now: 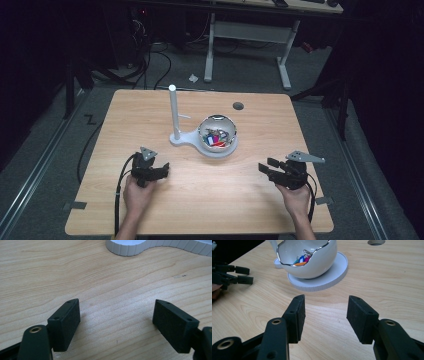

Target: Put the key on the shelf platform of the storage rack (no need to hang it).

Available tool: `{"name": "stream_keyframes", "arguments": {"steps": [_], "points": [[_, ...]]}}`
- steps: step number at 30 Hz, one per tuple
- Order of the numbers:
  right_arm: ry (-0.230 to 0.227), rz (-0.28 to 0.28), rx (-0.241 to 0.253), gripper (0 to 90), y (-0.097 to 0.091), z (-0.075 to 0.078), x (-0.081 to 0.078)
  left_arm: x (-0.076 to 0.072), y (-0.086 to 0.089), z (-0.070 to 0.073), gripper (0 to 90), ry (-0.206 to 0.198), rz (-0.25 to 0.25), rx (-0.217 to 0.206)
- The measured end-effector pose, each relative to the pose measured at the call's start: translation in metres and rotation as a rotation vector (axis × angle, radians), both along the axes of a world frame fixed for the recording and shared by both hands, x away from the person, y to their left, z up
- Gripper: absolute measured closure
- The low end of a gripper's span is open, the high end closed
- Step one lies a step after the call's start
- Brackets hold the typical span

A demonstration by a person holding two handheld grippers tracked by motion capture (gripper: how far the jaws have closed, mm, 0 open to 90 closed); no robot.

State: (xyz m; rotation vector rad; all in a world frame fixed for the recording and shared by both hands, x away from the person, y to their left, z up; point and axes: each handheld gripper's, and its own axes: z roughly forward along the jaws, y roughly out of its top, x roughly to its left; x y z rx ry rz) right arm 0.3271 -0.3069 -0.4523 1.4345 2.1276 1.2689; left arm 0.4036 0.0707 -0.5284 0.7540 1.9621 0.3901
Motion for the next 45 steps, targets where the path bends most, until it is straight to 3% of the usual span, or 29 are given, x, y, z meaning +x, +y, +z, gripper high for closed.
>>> {"name": "stream_keyframes", "arguments": {"steps": [17,27,45], "points": [[0.034,0.000,0.001,47.5,0.007,-0.025,-0.001,0.000,0.000,0.000,22.4,0.000,0.002,0.001],[0.057,-0.023,-0.030,46.4,0.007,-0.041,-0.001,0.000,0.000,0.000,22.4,0.000,0.001,0.001],[0.078,-0.107,-0.166,43.4,0.005,-0.065,0.006,0.000,0.000,0.000,22.5,0.000,0.002,0.001]]}}
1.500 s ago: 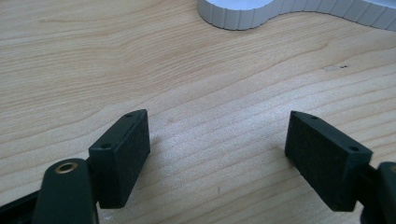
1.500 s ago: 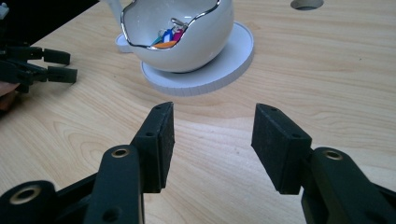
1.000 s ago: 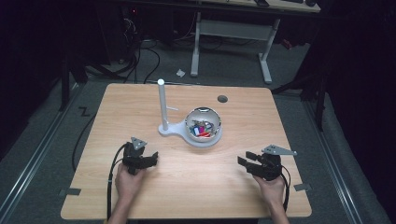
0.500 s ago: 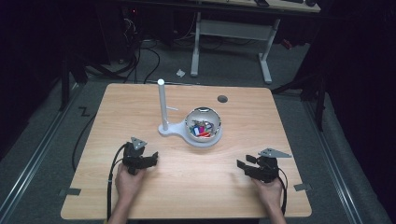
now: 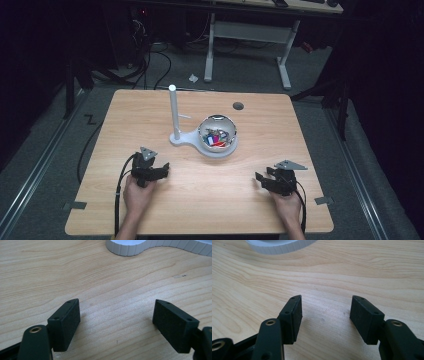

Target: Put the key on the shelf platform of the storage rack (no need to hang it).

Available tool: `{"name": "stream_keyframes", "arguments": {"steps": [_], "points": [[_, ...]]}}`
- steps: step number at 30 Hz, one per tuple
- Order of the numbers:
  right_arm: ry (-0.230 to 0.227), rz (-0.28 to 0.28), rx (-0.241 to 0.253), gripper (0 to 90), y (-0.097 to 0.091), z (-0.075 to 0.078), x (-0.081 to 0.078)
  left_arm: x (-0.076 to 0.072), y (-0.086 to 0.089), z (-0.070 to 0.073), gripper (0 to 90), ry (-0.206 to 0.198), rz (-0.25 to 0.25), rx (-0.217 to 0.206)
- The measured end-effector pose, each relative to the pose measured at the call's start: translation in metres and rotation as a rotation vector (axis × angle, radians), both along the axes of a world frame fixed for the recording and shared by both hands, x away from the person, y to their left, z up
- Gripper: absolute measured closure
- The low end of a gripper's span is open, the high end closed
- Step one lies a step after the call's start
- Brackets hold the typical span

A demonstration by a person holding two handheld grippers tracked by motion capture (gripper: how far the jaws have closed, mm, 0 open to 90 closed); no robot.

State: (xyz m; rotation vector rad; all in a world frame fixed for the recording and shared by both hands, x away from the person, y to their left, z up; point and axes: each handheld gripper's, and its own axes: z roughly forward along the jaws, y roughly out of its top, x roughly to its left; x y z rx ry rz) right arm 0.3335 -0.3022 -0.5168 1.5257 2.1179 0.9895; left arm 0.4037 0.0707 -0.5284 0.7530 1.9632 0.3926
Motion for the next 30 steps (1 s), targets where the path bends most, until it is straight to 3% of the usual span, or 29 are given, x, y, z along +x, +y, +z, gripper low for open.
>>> {"name": "stream_keyframes", "arguments": {"steps": [11,17,30], "points": [[-0.013,-0.033,-0.053,42.3,-0.0010,-0.0007,0.0027,-0.0001,0.0000,-0.0001,22.4,-0.001,-0.004,0.000],[-0.026,-0.032,-0.127,40.8,0.0049,-0.0010,0.0025,-0.0001,0.0000,-0.0001,22.5,-0.001,-0.004,0.001],[-0.022,-0.031,-0.122,39.8,0.0043,-0.0011,0.0030,0.0007,0.0004,-0.0002,22.5,-0.002,0.002,0.003]]}}
